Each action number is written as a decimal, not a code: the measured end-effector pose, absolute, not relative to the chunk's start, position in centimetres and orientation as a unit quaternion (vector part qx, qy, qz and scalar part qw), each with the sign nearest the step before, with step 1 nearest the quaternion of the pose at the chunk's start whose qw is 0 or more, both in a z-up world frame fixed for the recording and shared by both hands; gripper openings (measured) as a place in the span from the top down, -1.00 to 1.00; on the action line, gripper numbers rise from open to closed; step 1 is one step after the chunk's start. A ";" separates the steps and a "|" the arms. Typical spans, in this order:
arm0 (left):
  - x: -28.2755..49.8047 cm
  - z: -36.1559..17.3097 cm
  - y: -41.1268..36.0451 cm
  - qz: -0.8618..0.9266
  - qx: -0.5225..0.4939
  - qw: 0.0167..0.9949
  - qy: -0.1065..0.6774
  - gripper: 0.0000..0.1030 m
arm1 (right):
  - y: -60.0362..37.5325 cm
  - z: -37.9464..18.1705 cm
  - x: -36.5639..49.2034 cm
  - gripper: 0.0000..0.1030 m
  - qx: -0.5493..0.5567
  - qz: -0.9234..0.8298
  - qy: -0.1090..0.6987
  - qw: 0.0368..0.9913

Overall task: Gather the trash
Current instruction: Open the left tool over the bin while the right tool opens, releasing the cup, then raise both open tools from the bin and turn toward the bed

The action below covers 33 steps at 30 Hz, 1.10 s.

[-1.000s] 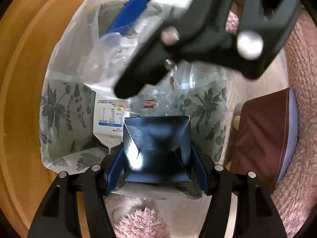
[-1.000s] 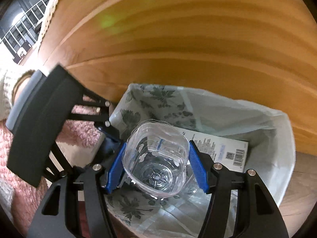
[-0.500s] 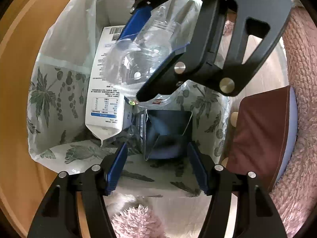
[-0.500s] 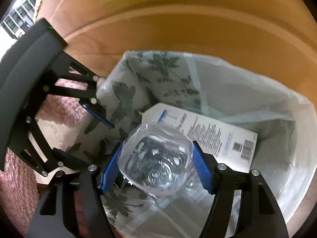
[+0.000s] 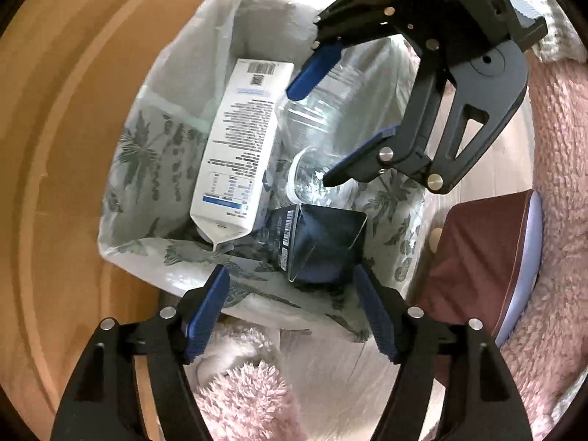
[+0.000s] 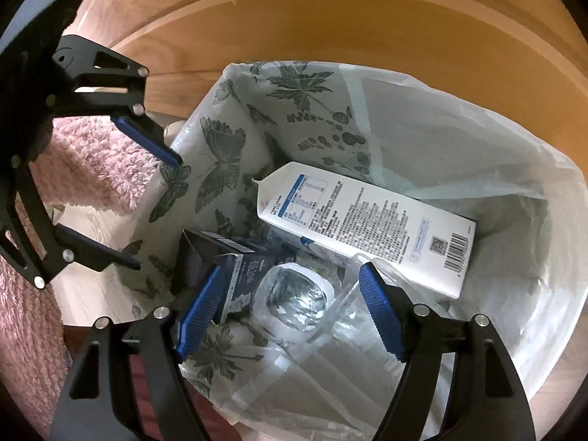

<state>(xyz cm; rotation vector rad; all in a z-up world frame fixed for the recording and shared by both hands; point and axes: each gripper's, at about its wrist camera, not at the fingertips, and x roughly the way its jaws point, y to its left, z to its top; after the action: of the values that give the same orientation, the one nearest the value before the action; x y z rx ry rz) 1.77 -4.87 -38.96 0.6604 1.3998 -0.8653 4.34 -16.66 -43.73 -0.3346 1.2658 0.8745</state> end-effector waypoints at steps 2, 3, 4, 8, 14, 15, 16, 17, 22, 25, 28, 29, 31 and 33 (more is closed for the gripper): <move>1.5 -38.7 -4.8 -0.368 0.295 0.639 0.608 -0.45 | -16.9 -43.3 4.1 -0.54 -0.157 0.389 0.572 0.705; 1.5 -38.7 -4.9 -0.367 0.295 0.640 0.607 -0.46 | -17.0 -43.0 3.9 -0.54 -0.161 0.387 0.574 0.704; 1.3 -38.5 -5.2 -0.366 0.295 0.642 0.606 -0.48 | -17.1 -42.7 3.7 -0.55 -0.170 0.380 0.575 0.705; 1.1 -37.6 -4.9 -0.348 0.300 0.656 0.599 -0.74 | -17.8 -41.9 3.3 -0.65 -0.178 0.357 0.572 0.717; 1.4 -36.9 -5.0 -0.319 0.291 0.678 0.595 -0.85 | -18.0 -41.4 3.0 -0.70 -0.202 0.329 0.564 0.730; 1.3 -36.9 -5.0 -0.317 0.288 0.680 0.595 -0.85 | -18.1 -41.4 2.9 -0.71 -0.206 0.325 0.563 0.731; 1.3 -36.9 -5.1 -0.315 0.287 0.682 0.595 -0.85 | -18.1 -41.3 2.8 -0.71 -0.211 0.322 0.562 0.732; 1.3 -36.9 -5.1 -0.312 0.287 0.683 0.595 -0.85 | -18.2 -41.2 2.8 -0.71 -0.212 0.320 0.561 0.733; 1.6 -37.7 -5.1 -0.294 0.279 0.689 0.601 -0.85 | -18.7 -40.6 2.7 -0.84 -0.210 0.302 0.559 0.743; 1.7 -37.5 -5.1 -0.284 0.276 0.699 0.596 -0.85 | -19.2 -40.4 2.5 -0.84 -0.215 0.286 0.557 0.749; 1.7 -36.8 -5.3 -0.276 0.275 0.711 0.586 -0.85 | -19.6 -40.3 2.5 -0.84 -0.211 0.272 0.563 0.751; 1.6 -36.4 -5.3 -0.276 0.274 0.714 0.582 -0.85 | -19.8 -40.3 2.5 -0.84 -0.210 0.268 0.563 0.753; 1.5 -36.0 -5.4 -0.274 0.273 0.719 0.578 -0.85 | -19.9 -40.0 2.4 -0.84 -0.212 0.261 0.561 0.756; 1.3 -35.7 -5.6 -0.273 0.275 0.721 0.574 -0.85 | -19.8 -39.5 2.2 -0.84 -0.215 0.255 0.557 0.760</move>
<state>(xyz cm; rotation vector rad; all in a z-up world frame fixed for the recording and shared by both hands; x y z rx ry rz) 1.27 -5.62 -35.72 0.6073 1.2684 -0.6025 2.21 -19.84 -39.52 -0.4678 1.2136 0.5554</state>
